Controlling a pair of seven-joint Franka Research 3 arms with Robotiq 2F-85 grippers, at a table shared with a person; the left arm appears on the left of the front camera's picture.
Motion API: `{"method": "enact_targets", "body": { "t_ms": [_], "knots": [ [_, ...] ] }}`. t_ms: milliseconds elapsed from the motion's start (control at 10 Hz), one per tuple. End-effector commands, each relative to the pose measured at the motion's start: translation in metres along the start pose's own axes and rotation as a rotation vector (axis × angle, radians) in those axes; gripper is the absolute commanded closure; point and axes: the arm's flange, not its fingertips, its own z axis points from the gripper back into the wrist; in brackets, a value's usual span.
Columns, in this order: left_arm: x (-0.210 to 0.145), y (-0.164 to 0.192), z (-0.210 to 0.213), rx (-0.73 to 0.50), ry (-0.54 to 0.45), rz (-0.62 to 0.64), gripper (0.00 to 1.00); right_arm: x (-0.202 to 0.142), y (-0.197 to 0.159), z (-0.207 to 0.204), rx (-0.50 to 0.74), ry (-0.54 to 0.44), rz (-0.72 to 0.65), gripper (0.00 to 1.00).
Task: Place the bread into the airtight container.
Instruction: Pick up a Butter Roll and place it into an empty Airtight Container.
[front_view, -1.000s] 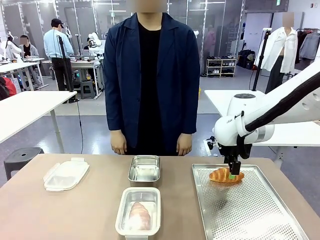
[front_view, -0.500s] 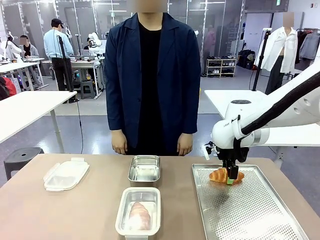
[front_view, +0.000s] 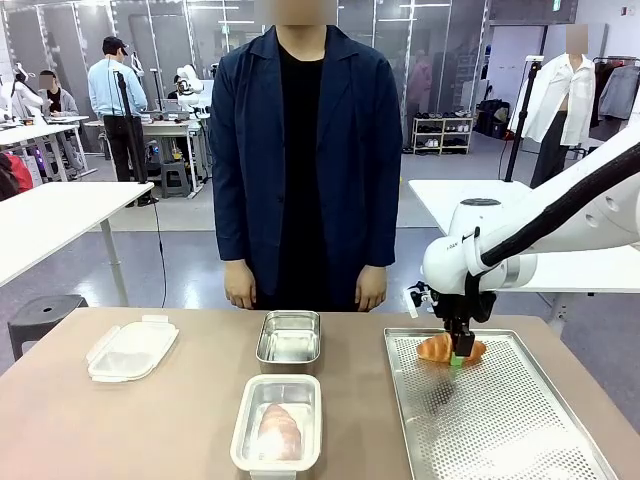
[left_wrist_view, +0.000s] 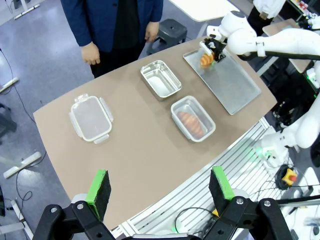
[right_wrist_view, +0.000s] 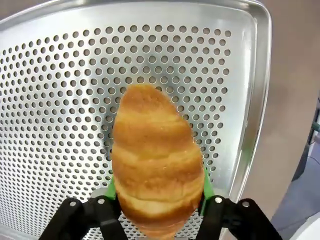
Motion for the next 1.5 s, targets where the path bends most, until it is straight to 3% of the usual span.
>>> {"method": "enact_targets", "body": {
  "t_ms": [0,500,800,1400],
  "knots": [
    [0.0,-0.001,0.001,-0.015,0.001,-0.024,0.0,-0.001,0.0,0.011,0.012,-0.014,-0.023,0.49],
    [0.0,-0.001,0.001,-0.015,0.001,-0.024,0.0,0.009,0.016,0.098,-0.019,-0.039,-0.134,0.5],
    [0.0,-0.001,0.001,-0.015,0.001,-0.024,0.0,0.046,0.026,0.136,-0.052,-0.016,-0.185,0.5],
    [0.0,-0.001,0.001,-0.015,0.001,-0.024,0.0,0.139,0.043,0.156,-0.017,-0.014,-0.188,0.5]
  ]
}}
